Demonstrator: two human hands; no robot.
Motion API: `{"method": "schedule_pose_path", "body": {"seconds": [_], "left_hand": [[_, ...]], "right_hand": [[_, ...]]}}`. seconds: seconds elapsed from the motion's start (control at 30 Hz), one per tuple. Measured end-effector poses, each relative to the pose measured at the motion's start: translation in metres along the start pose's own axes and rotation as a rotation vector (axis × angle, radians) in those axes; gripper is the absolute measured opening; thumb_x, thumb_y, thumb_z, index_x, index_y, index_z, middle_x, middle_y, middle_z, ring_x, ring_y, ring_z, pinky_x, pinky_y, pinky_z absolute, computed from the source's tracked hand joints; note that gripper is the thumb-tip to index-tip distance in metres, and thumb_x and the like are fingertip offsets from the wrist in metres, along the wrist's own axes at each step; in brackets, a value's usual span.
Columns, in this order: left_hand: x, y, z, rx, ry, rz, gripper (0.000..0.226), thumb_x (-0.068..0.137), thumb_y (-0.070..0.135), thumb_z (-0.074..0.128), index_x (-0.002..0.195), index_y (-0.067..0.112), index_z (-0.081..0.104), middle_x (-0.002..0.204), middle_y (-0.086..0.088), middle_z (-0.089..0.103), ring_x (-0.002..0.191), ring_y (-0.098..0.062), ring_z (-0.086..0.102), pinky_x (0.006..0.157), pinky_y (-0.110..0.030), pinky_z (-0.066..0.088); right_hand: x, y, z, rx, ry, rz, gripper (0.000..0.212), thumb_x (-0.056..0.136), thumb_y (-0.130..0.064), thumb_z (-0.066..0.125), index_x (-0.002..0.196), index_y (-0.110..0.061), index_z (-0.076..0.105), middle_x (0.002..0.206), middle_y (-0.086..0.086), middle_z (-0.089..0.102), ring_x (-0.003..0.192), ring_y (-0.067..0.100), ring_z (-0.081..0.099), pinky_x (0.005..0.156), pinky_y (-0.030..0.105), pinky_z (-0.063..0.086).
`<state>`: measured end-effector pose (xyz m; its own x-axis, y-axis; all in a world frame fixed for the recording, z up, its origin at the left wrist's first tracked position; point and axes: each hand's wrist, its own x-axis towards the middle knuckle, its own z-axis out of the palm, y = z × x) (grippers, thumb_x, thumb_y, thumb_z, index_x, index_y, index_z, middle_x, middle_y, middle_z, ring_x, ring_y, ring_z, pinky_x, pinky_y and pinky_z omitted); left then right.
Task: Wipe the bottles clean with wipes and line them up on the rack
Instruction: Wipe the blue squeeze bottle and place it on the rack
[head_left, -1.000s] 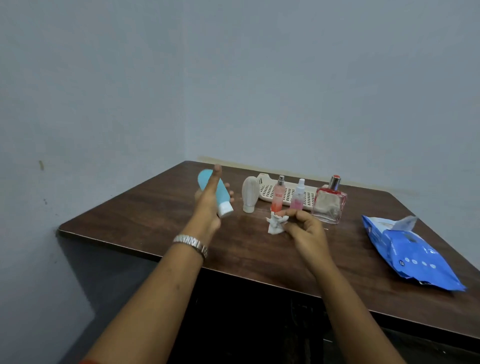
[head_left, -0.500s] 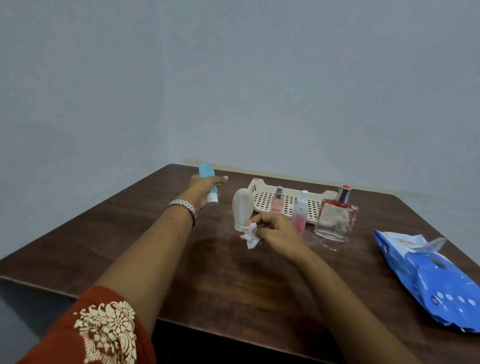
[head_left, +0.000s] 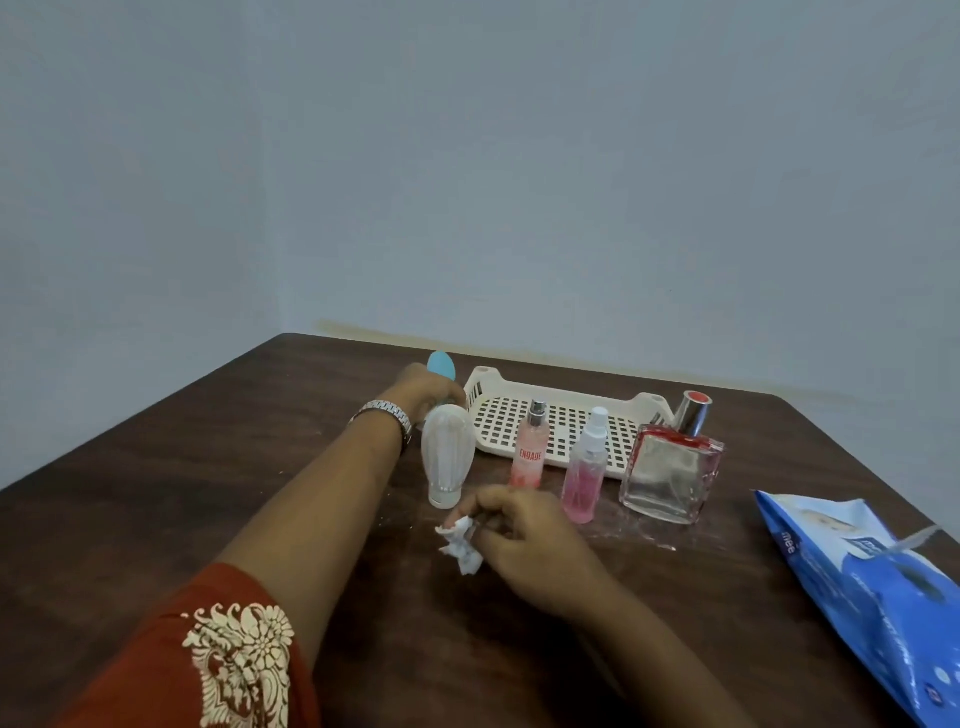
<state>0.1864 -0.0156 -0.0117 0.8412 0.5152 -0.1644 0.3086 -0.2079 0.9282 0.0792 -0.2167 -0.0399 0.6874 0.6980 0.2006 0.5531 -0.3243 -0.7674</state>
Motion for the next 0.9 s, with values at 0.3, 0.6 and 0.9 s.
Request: {"method": "schedule_pose_path", "body": {"seconds": [0.3, 0.6, 0.9], "left_hand": [[0.007, -0.024, -0.066, 0.069, 0.306, 0.016, 0.049, 0.072, 0.007, 0.077, 0.115, -0.002, 0.055, 0.105, -0.013, 0.062, 0.088, -0.025, 0.062, 0.064, -0.033, 0.052], [-0.041, -0.074, -0.2, 0.252, 0.545, -0.128, 0.043, 0.071, 0.014, 0.078, 0.107, 0.001, 0.058, 0.112, -0.016, 0.063, 0.1, -0.027, 0.06, 0.073, -0.032, 0.05], [-0.114, -0.097, -0.258, 0.425, 0.535, -0.163, 0.041, 0.073, 0.013, 0.078, 0.105, 0.0, 0.057, 0.1, -0.014, 0.058, 0.087, -0.025, 0.054, 0.068, -0.031, 0.046]], "right_hand": [[-0.004, -0.002, 0.002, 0.052, -0.011, -0.051, 0.019, 0.089, -0.003, 0.057, 0.092, -0.015, 0.071, 0.083, -0.005, 0.072, 0.076, 0.004, 0.068, 0.071, 0.021, 0.055], [-0.004, -0.015, 0.013, 0.121, -0.016, -0.072, 0.022, 0.088, 0.0, 0.057, 0.09, -0.017, 0.072, 0.082, -0.002, 0.073, 0.076, 0.005, 0.069, 0.072, 0.021, 0.054], [0.003, -0.052, 0.049, 0.242, -0.031, -0.063, 0.018, 0.087, 0.001, 0.058, 0.09, -0.012, 0.07, 0.088, -0.004, 0.07, 0.08, -0.002, 0.064, 0.068, 0.008, 0.045]]}}
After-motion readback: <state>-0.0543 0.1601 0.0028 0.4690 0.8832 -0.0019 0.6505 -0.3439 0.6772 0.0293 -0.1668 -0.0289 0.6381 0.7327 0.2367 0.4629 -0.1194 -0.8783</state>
